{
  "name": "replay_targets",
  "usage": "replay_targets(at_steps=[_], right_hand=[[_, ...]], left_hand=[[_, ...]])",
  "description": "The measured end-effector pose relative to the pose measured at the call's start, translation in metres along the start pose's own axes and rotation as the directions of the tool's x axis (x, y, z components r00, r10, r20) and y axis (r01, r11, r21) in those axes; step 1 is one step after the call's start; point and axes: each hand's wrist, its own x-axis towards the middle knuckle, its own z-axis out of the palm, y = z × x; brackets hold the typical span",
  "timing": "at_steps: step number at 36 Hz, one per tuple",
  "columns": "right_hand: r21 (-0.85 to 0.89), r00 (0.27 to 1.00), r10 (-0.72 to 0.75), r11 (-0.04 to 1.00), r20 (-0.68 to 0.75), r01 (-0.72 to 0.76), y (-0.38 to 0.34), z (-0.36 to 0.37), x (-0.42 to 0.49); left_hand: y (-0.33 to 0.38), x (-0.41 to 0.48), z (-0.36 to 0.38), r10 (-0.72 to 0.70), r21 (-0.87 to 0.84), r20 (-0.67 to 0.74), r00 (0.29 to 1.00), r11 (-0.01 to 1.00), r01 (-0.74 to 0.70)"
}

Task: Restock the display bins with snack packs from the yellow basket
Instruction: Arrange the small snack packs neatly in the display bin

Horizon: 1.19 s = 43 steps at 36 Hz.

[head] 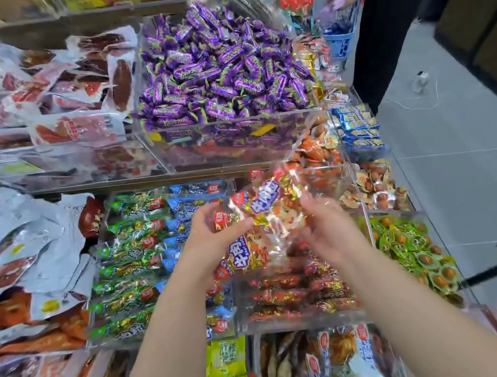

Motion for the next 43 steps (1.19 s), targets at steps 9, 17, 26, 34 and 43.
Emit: replay_targets(at_steps=[9,17,26,34,43], right_hand=[[-0.596,0.977,0.193,0.797,0.096,-0.099,0.010,-0.007,-0.003],[-0.629,0.968,-0.249,0.756,-0.020,0.181,-0.016,-0.019,0.042],[-0.878,0.939,-0.340,0.434,0.048,0.202,0.015,-0.005,0.086],[-0.829,0.834,-0.540,0.514,-0.111,0.222,0.041,-0.004,0.077],[-0.800,0.950,-0.304,0.552,0.067,0.233,0.031,-0.002,0.078]], left_hand=[[-0.004,0.011,-0.010,0.066,0.057,-0.140,0.988,0.997,-0.058],[-0.005,0.012,-0.024,0.021,0.036,-0.295,0.955,0.999,-0.011],[-0.003,0.009,-0.032,-0.033,0.014,-0.282,0.959,0.999,0.039],[-0.007,0.005,-0.038,-0.074,-0.018,-0.267,0.961,0.997,0.072],[-0.002,0.007,-0.025,-0.049,-0.015,-0.215,0.975,0.999,0.047]])
